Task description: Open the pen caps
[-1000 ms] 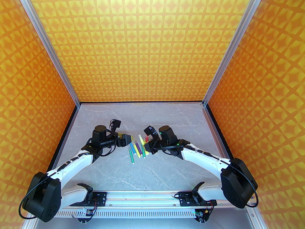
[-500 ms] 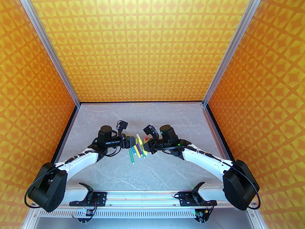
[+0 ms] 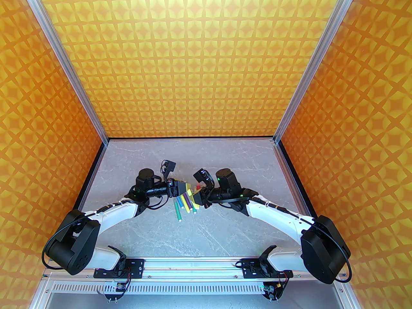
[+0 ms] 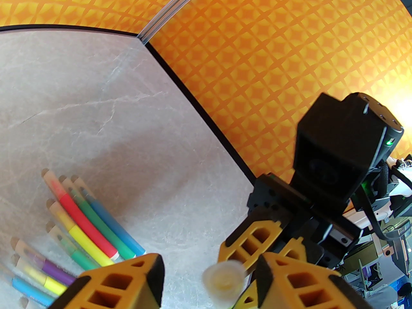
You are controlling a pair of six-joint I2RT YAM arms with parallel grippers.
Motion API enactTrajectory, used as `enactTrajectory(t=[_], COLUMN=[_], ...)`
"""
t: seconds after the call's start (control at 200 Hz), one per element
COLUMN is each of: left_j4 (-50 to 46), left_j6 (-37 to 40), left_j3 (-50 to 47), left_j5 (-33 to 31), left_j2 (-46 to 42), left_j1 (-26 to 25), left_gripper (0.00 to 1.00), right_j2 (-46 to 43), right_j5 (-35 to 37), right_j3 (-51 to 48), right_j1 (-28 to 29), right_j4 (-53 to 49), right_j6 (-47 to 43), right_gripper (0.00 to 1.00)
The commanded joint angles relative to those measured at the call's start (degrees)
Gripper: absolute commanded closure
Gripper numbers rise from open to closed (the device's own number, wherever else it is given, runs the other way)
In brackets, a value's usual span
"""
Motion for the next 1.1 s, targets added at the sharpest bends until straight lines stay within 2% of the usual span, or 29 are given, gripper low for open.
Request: enactTrajectory(t=[0.0, 0.11, 0.285, 0.64, 0.73, 0.79, 0.845, 0.98, 1.095], left_j4=[2.2, 1.81, 1.62, 1.41, 1.54, 1.96, 2.54, 4.23, 6.61], left_j6=[-0.82, -0.69, -0.62, -1.04, -1.47, -2.03, -2.73, -4.95, -7.18], left_j3=[1.18, 1.15, 1.0, 1.24, 1.44, 1.61, 1.79, 2.23, 2.41], left_j5=[1.26, 1.31, 1.31, 1.29, 1.35, 1.3, 1.25, 1.05, 1.05], left_j2=[0.25, 0.16, -0.01, -0.02, 0.07, 0.24, 0.33, 0.92, 1.82], left_j1=[-0.66, -0.77, -1.09, -1.25, -1.29, -1.23, -1.26, -1.3, -1.3], left_gripper=[0.57, 0.66, 0.72, 0.92, 0.99, 1.0, 1.0, 1.0, 1.0], right_j2=[0.05, 0.03, -0.38, -1.28, -1.45, -1.61, -1.64, -1.46, -1.01], right_j5=[-0.18, 0.0, 0.22, 0.62, 0.75, 0.21, -0.66, -2.14, -3.32], right_j3=[-0.8, -1.07, -1.45, -2.49, -2.68, -3.02, -3.42, -4.0, -4.33], right_j1=[-0.15, -0.15, -0.15, -0.1, -0.11, -0.15, -0.11, -0.15, -0.15], right_j4=[1.65, 2.22, 2.86, 4.03, 4.0, 4.29, 4.85, 5.61, 6.35], right_j6=[0.8, 1.14, 1.53, 2.42, 2.38, 2.35, 2.44, 2.69, 3.12], right_gripper=[1.0, 1.0, 1.0, 1.0, 0.83, 0.65, 0.56, 0.46, 0.45])
